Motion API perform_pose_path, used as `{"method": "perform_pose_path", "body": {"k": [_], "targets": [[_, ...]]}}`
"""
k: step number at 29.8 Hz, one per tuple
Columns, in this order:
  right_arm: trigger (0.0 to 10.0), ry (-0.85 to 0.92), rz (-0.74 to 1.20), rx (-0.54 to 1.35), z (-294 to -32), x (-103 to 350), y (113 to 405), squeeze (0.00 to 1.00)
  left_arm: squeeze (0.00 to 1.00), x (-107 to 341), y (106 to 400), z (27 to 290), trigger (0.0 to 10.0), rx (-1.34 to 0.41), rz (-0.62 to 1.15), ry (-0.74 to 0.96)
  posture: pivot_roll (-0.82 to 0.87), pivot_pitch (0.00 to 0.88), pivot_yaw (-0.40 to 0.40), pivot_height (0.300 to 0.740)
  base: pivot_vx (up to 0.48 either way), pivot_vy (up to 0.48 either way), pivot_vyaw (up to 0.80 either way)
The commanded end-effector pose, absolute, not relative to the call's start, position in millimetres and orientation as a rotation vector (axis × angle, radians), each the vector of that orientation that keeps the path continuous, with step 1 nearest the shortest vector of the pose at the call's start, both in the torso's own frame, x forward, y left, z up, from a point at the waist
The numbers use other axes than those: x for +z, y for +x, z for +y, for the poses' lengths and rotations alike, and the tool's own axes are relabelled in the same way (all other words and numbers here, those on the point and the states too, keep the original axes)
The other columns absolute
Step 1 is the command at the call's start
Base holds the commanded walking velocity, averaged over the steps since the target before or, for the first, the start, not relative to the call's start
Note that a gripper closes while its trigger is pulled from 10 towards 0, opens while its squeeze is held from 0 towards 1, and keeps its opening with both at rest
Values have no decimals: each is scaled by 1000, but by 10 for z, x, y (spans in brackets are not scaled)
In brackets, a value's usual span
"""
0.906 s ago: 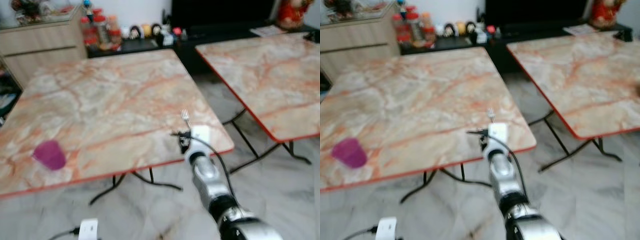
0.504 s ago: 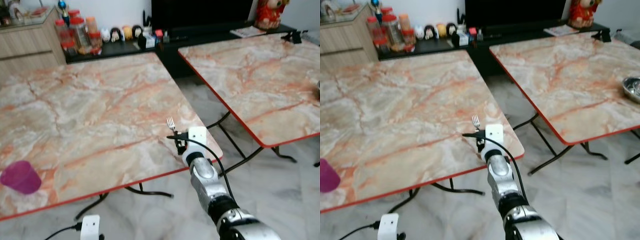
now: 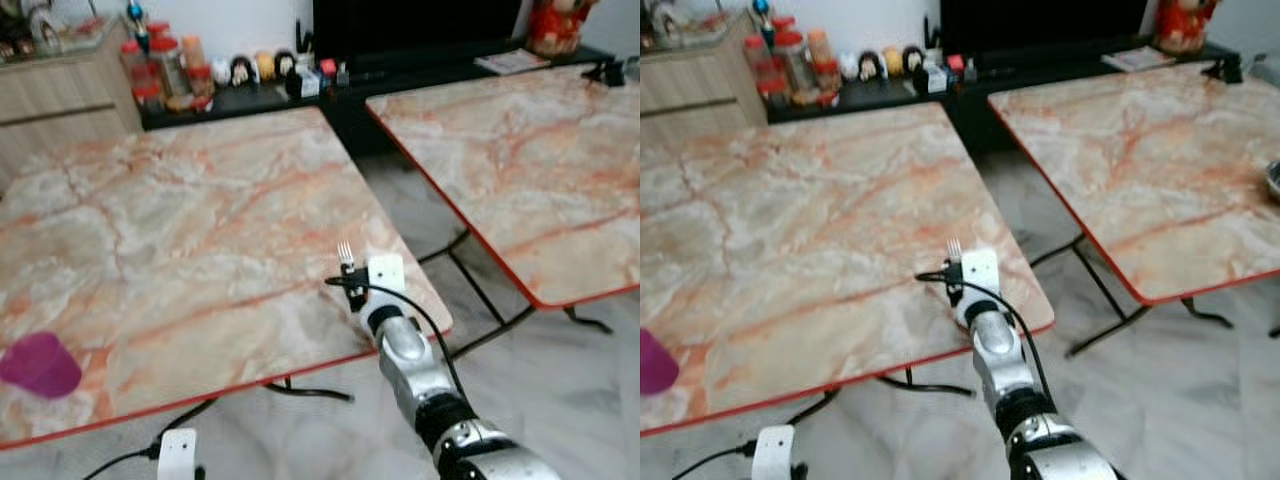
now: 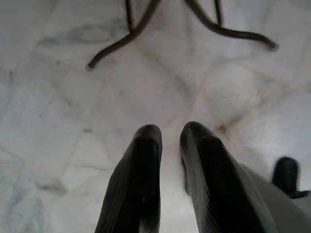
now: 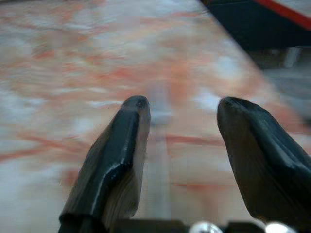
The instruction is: Setting the table
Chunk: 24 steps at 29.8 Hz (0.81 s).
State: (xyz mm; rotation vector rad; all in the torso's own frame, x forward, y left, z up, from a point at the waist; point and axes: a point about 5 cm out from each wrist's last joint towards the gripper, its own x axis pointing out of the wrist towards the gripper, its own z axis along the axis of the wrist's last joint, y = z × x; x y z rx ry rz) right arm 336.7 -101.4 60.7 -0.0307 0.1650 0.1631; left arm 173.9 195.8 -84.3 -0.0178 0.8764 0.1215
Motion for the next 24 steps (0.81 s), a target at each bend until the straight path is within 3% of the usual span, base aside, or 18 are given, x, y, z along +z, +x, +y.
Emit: {"method": "perform_pose_path", "body": {"k": [1, 9, 16, 24], "targets": [[10000, -22, 138, 178, -940, 685, 3404, 0, 0, -861, 1695, 1996, 10000, 130, 896, -14, -16, 0, 41, 740, 292, 0, 0], [10000, -31, 136, 191, -930, 680, 3397, 0, 0, -863, 1687, 2003, 10000, 131, 898, -13, -17, 0, 40, 740, 296, 0, 0], [10000, -23, 139, 191, -922, 664, 3379, 0, 0, -864, 1688, 1995, 10000, 131, 897, -14, -16, 0, 39, 740, 293, 0, 447], [10000, -25, 162, 197, -934, 584, 3309, 0, 0, -867, 1676, 1999, 10000, 134, 896, -17, -16, 0, 37, 740, 0, 0, 0]]}}
